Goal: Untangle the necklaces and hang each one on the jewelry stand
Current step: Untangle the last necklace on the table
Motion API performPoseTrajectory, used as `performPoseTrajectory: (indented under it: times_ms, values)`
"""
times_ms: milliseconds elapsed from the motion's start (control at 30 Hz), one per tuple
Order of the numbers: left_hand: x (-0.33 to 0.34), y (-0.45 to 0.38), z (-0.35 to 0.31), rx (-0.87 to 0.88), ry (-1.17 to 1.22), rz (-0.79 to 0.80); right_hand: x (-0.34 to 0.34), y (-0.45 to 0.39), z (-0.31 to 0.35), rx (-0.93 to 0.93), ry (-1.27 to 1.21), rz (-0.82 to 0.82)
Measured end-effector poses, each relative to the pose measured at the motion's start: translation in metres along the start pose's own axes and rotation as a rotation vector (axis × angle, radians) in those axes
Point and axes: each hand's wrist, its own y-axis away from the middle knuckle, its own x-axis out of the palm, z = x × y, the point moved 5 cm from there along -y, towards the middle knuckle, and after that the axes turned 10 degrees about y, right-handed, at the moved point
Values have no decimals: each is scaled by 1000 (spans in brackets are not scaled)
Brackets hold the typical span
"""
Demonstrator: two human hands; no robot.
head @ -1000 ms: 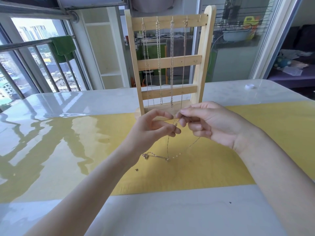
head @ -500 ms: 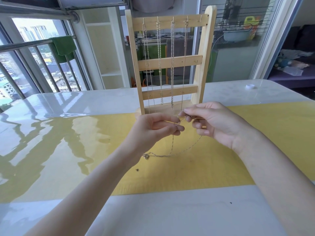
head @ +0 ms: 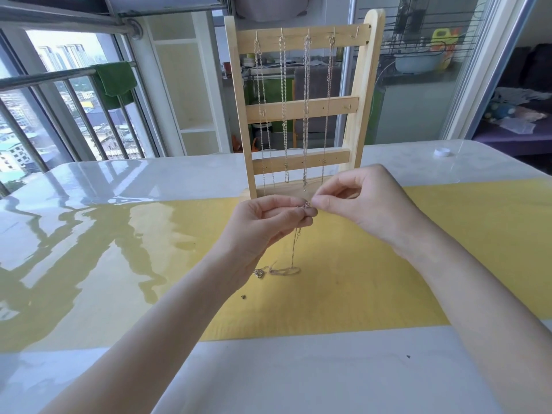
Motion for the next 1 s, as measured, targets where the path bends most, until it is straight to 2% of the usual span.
performPoseTrajectory:
  times_ms: [300, 633, 833, 1000]
  values:
    - [5, 3, -10, 244, -362, -69, 5, 1, -5, 14, -69, 63]
    - [4, 3, -10, 324, -517, -65, 10, 1, -3, -61, 43, 95]
    - [5, 3, -10, 335, -532, -43, 9, 3, -3, -38, -59, 124]
    - [2, 3, -12, 335, -531, -90, 14, 4, 0, -54, -61, 96]
